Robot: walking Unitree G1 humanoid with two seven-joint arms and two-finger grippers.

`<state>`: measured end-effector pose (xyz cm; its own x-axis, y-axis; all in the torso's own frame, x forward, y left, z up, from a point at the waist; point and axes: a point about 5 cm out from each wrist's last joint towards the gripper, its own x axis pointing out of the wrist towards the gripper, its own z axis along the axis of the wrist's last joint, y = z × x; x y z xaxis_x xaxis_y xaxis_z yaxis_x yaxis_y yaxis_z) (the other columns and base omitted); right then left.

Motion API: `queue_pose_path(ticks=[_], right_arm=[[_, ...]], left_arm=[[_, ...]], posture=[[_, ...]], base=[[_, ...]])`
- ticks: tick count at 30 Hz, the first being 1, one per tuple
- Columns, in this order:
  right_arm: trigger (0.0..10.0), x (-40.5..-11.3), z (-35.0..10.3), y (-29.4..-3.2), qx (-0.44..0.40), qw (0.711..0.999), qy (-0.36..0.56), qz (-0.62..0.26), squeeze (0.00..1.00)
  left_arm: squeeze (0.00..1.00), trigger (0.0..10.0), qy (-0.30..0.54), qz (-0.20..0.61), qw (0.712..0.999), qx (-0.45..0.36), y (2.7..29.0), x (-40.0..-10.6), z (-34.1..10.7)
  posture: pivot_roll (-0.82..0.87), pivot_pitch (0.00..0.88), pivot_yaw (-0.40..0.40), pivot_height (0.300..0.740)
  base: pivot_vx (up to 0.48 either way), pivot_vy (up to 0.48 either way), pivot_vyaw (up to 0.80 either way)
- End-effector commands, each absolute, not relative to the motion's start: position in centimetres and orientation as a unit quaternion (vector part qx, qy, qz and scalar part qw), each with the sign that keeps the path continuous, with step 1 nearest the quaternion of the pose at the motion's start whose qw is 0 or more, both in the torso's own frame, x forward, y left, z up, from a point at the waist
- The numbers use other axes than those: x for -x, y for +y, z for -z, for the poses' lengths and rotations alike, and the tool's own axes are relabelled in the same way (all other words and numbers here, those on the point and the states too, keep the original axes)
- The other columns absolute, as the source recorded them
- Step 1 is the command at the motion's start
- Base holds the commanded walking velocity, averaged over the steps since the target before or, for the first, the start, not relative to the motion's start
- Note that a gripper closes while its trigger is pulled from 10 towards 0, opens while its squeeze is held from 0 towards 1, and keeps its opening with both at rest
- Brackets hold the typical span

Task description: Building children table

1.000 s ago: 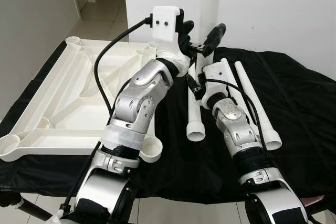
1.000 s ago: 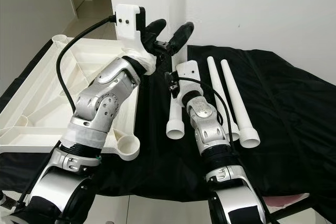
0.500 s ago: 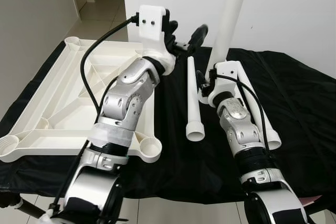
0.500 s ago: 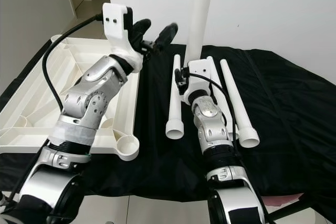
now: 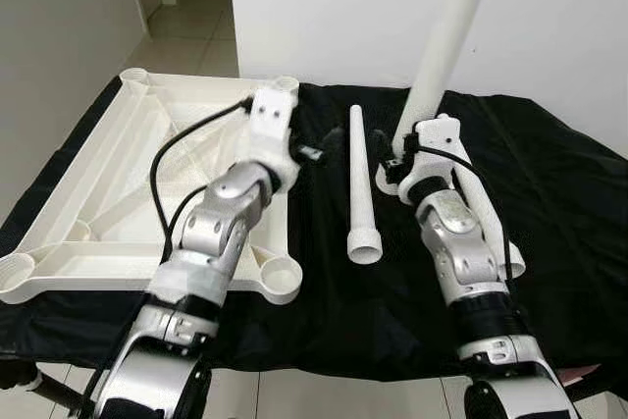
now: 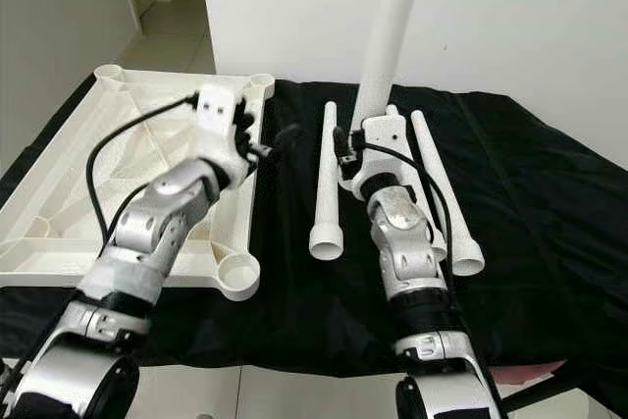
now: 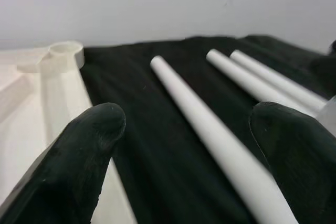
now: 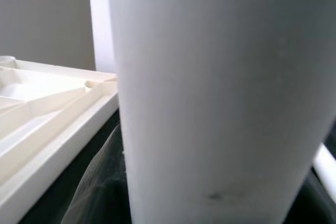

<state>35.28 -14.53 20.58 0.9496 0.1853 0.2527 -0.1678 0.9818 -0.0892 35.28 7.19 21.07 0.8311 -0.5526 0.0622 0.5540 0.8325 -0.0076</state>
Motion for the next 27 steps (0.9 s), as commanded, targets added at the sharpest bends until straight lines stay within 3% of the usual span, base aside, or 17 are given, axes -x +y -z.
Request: queue_pose_path(ticks=[1, 13, 16, 27], right_arm=[[10.0, -35.0, -20.6, -15.2, 0.030, 0.988, -0.129, -0.082, 0.00], [10.0, -34.4, -19.9, -17.3, 0.041, 0.991, -0.112, -0.053, 0.00], [10.0, -34.3, -19.8, -17.5, 0.044, 0.992, -0.111, -0.050, 0.00], [10.0, -34.1, -19.6, -17.6, 0.055, 0.991, -0.104, -0.057, 0.00]], left_arm=[[0.00, 10.0, -0.023, 0.269, 0.963, -0.010, 7.6, -35.2, -20.2], [0.00, 10.0, 0.005, 0.316, 0.948, -0.034, 9.5, -33.7, -17.5], [0.00, 10.0, -0.002, 0.375, 0.923, -0.086, 10.7, -32.2, -16.7], [0.00, 10.0, 0.018, 0.437, 0.892, -0.119, 13.7, -31.1, -16.6]], posture=[[0.02, 0.046, -0.017, 0.740], [0.02, 0.051, -0.024, 0.740], [0.02, 0.045, -0.029, 0.740], [0.02, 0.022, -0.035, 0.740]], base=[[0.000, 0.000, 0.00], [0.000, 0.000, 0.00], [0.000, 0.000, 0.00], [0.000, 0.000, 0.00]])
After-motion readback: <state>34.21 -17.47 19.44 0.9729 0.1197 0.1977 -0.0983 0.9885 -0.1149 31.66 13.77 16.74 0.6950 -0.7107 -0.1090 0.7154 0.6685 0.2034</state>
